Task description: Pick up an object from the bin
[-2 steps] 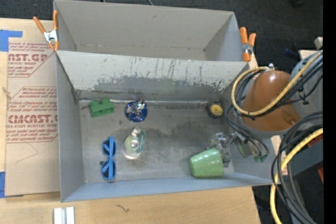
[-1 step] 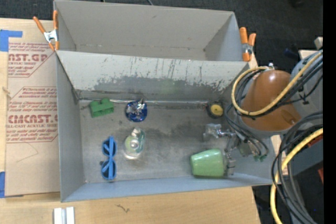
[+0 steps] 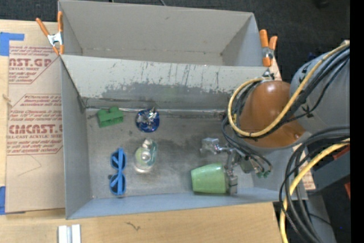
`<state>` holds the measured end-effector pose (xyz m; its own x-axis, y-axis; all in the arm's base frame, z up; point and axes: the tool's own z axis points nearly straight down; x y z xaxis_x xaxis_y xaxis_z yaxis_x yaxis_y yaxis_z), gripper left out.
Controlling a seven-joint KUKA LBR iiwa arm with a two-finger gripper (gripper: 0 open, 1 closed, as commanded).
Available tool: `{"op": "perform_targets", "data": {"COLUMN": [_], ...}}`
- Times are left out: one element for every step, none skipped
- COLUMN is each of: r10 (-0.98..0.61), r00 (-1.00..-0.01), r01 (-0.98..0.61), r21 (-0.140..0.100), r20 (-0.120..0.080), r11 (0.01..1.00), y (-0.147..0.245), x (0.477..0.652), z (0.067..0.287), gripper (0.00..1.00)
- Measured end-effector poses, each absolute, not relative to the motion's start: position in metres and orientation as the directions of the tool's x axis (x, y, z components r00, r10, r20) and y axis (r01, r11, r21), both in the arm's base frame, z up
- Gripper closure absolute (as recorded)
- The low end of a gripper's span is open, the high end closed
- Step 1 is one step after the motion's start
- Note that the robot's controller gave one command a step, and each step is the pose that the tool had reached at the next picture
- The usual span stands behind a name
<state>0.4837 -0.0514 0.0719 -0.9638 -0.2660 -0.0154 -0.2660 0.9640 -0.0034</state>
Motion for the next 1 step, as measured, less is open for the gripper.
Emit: {"op": "perform_targets", "data": {"r10": [-0.262], "r00": [-0.965], "r01": [-0.262], "r21": [-0.001], "r20": [-0.007], "r11": [0.965], "y": [-0.0528], "x": [0.4809], "z": [0.0702], "gripper": [1.0]}}
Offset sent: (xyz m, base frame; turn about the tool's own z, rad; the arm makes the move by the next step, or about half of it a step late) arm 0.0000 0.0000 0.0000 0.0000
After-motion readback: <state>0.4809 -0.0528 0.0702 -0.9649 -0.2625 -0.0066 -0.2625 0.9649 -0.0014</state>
